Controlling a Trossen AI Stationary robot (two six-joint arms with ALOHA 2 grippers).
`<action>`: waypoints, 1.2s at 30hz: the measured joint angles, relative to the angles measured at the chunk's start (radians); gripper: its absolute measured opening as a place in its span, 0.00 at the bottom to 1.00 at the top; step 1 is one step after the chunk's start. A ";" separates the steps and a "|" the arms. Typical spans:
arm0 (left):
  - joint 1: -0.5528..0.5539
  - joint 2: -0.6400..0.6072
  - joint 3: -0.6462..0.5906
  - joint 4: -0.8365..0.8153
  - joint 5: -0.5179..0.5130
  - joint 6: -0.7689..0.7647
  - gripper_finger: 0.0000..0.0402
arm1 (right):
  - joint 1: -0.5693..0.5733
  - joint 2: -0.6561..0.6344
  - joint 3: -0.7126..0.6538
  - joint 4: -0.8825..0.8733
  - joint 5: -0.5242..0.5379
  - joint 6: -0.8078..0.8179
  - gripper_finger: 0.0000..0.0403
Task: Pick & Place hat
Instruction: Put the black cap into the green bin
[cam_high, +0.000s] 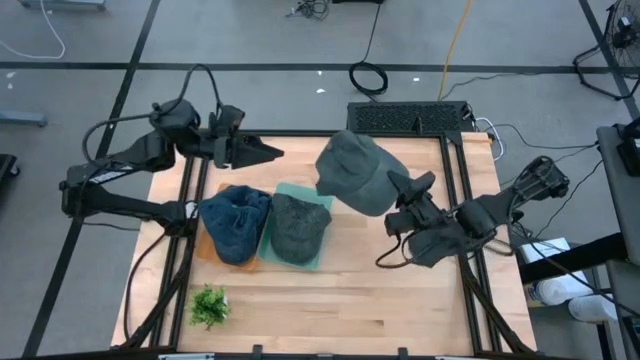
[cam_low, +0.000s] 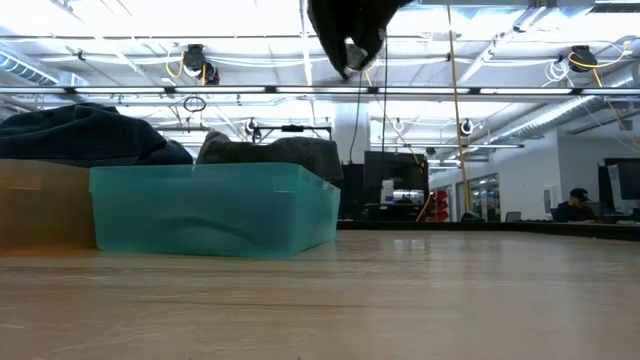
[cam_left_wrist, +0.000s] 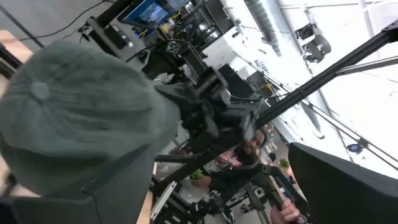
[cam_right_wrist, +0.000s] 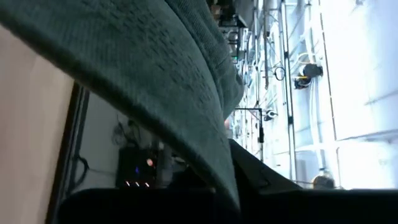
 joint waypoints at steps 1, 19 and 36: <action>0.000 0.008 0.000 0.007 0.001 0.000 0.94 | 0.000 -0.007 0.001 0.035 -0.007 -0.018 0.00; 0.073 0.088 0.000 0.027 -0.054 -0.045 0.94 | -0.102 -0.031 0.001 0.089 -0.025 -0.137 0.00; 0.146 0.093 0.000 0.026 -0.097 -0.110 0.94 | -0.178 -0.033 0.000 0.744 -0.365 -0.701 0.00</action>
